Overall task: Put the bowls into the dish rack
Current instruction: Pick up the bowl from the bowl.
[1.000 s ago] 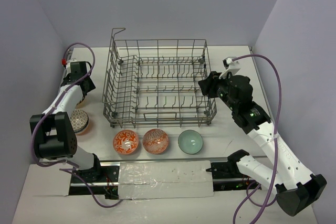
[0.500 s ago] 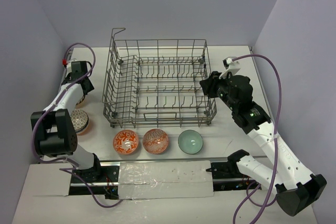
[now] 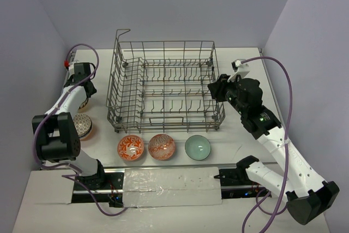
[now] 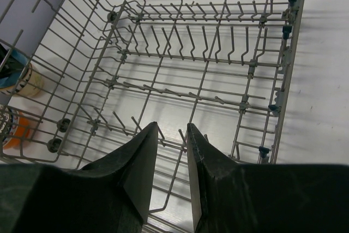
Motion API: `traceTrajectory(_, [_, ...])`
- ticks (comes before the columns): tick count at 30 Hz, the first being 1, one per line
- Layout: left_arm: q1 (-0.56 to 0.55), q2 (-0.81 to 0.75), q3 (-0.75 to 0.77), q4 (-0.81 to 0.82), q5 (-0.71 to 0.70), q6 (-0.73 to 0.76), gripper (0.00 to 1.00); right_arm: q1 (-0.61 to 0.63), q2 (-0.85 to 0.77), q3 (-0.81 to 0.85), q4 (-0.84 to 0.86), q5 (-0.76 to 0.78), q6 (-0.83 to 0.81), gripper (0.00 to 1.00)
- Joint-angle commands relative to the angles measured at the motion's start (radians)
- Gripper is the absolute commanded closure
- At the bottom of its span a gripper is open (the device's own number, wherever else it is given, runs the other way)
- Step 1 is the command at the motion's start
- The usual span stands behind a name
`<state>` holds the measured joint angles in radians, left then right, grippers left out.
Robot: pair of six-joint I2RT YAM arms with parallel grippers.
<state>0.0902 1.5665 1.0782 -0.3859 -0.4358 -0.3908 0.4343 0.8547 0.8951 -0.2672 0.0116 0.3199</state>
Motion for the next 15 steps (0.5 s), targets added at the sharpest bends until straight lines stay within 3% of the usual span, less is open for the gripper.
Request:
traceTrajectory(1, [0.005, 0.004, 0.048, 0.009, -0.043, -0.008, 0.57, 0.003, -0.011, 0.011, 0.017, 0.017, -0.012, 0.65])
traceTrajectory(11, [0.005, 0.017, 0.062, 0.002, -0.050, -0.005, 0.63, 0.003, -0.008, 0.011, 0.016, 0.021, -0.013, 0.69])
traceTrajectory(15, [0.005, 0.015, 0.062, 0.001, -0.055, 0.000, 0.71, 0.003, -0.008, 0.013, 0.014, 0.019, -0.013, 0.70])
